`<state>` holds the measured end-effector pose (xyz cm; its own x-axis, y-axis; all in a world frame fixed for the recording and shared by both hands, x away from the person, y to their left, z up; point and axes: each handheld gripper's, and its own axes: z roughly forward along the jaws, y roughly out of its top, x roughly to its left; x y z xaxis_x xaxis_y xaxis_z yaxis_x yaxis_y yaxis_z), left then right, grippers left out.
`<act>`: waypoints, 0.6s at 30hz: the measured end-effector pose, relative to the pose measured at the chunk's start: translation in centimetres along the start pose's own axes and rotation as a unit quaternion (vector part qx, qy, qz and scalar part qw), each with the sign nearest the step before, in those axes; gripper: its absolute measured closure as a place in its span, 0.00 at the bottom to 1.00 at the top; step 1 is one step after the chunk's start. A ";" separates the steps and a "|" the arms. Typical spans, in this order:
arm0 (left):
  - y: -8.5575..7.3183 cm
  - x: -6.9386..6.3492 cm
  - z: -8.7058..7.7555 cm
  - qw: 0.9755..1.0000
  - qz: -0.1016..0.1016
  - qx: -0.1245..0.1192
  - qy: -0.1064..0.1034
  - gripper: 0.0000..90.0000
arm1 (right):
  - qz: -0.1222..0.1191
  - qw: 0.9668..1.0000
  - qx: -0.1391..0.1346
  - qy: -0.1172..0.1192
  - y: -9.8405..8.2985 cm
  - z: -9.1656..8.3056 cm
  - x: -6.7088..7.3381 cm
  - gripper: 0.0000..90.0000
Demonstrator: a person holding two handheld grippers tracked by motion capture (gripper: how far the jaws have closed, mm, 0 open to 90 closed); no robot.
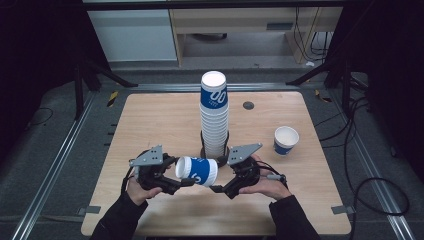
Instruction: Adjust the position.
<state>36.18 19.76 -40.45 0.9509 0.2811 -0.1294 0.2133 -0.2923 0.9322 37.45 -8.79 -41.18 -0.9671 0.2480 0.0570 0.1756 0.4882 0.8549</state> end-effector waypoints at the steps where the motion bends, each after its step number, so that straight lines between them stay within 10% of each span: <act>1: 0.0 -0.1 0.0 1.000 0.001 0.000 -0.001 0.28 | 0.001 1.000 -0.002 0.003 0.0 0.1 0.0 0.06; 18: 0.1 -0.6 0.6 0.999 0.010 0.003 -0.030 0.29 | 0.002 0.998 -0.010 0.056 0.1 1.8 0.0 0.08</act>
<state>35.74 19.04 -40.52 0.9668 0.2198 -0.1307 0.1951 -0.3033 0.9327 37.74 -7.27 -42.02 -0.9809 0.1554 0.1170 0.1776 0.4704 0.8644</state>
